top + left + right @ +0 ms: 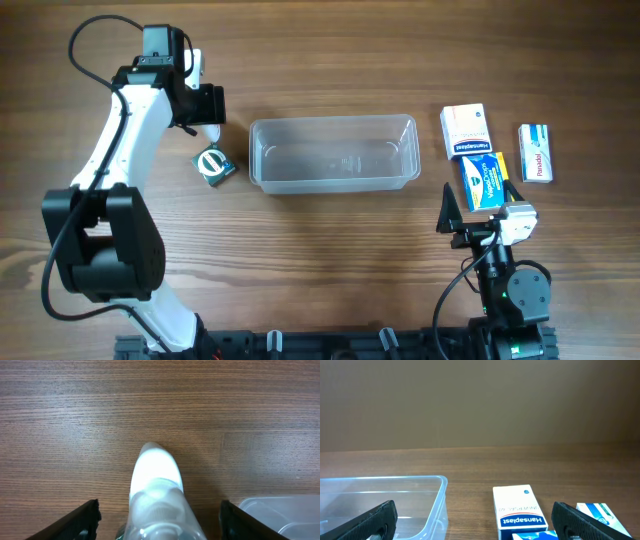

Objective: Pack container
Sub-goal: 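Move the left gripper over the white tube and lower onto it, then close the left gripper on the white tube and lift it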

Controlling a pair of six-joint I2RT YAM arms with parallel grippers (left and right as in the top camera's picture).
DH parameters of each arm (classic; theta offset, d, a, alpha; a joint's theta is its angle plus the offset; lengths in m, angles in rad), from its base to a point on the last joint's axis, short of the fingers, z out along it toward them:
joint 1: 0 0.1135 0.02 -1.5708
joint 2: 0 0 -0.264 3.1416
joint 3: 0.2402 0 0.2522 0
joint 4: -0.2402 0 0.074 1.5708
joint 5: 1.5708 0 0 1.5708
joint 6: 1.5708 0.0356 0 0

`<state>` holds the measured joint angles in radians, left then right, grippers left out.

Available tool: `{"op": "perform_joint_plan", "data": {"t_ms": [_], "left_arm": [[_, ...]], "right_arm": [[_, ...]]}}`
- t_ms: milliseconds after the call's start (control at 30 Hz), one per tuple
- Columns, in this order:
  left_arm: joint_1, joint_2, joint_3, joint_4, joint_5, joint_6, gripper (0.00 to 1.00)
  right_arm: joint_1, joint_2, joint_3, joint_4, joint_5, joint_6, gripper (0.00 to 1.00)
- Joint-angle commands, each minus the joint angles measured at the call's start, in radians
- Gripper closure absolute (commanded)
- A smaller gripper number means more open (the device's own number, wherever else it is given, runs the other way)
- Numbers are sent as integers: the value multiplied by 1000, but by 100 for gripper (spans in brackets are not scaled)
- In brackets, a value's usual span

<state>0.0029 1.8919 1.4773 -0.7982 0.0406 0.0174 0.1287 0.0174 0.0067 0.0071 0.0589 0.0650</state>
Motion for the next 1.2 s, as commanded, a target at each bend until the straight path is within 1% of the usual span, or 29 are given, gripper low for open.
{"op": "perform_joint_plan", "data": {"t_ms": [0, 33, 167, 267, 633, 700, 767, 967, 1100, 1167], "left_arm": [[9, 28, -6, 6, -16, 5, 29], [9, 28, -6, 7, -16, 5, 31], [9, 33, -6, 15, -16, 5, 31], [9, 39, -6, 22, -16, 5, 34], [9, 39, -6, 26, -16, 5, 36], [9, 39, -6, 27, -16, 5, 47], [9, 42, -6, 27, -16, 5, 50], [7, 68, -6, 26, -16, 5, 45], [7, 72, -6, 26, -8, 5, 44], [7, 72, -6, 26, -9, 5, 47]], "right_arm": [[1, -3, -2, 5, -15, -10, 0], [1, -3, -2, 5, -15, -10, 0], [1, -3, -2, 5, -15, -10, 0], [1, -3, -2, 5, -15, -10, 0], [1, -3, -2, 5, -15, -11, 0], [1, -3, -2, 5, -15, -10, 0], [1, -3, -2, 5, -15, -10, 1], [1, -3, -2, 5, -15, -11, 0], [1, -3, -2, 5, -15, -11, 0], [1, -3, -2, 5, -15, -10, 0]]}}
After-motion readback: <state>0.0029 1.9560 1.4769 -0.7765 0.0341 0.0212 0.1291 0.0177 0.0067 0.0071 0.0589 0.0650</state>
